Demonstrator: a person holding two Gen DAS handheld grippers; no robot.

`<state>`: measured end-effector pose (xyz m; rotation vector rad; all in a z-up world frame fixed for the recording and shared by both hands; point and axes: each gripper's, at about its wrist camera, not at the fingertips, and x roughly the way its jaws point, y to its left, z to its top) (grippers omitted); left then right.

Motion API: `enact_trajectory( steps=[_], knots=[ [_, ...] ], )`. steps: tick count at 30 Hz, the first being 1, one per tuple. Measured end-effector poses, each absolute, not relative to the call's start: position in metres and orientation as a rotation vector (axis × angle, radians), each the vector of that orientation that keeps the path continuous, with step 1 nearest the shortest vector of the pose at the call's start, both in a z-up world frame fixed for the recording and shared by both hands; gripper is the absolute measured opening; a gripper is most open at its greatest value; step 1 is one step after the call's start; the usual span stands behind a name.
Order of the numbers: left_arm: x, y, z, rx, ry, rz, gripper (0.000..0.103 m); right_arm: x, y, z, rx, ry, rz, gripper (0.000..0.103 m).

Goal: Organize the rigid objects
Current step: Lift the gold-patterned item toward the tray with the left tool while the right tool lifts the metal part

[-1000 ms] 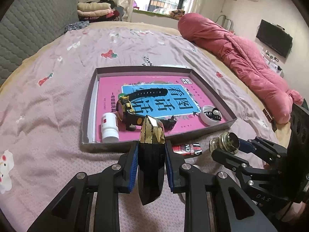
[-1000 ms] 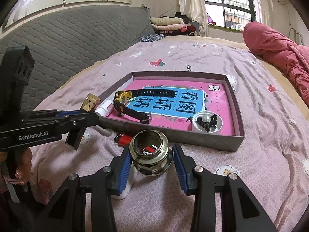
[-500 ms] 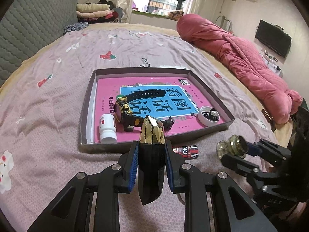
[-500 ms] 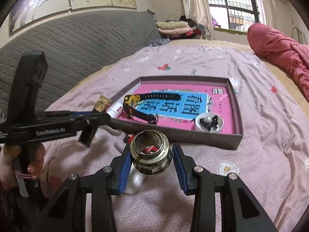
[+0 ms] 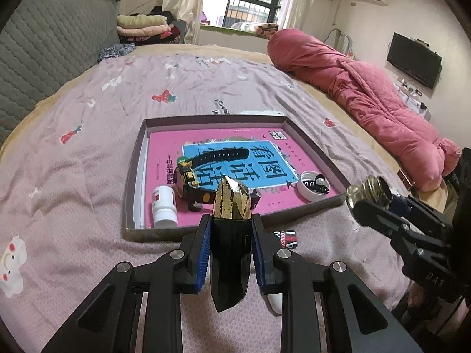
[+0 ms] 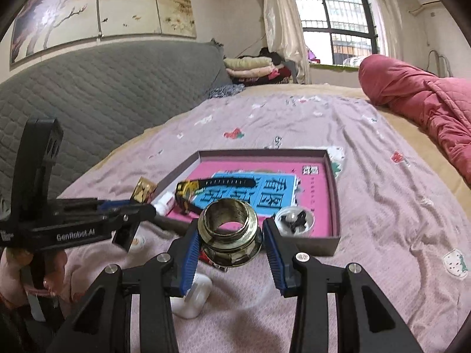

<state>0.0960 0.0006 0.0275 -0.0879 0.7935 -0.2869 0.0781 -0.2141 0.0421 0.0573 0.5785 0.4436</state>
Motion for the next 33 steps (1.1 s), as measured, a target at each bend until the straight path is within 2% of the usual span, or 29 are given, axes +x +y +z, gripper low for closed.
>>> enact_trajectory(
  steps=[33],
  knots=[
    [0.142,0.012,0.007,-0.137,0.821,-0.179,0.026,0.126,-0.216,0.042,0.070,0.549,0.390,0.042]
  ],
)
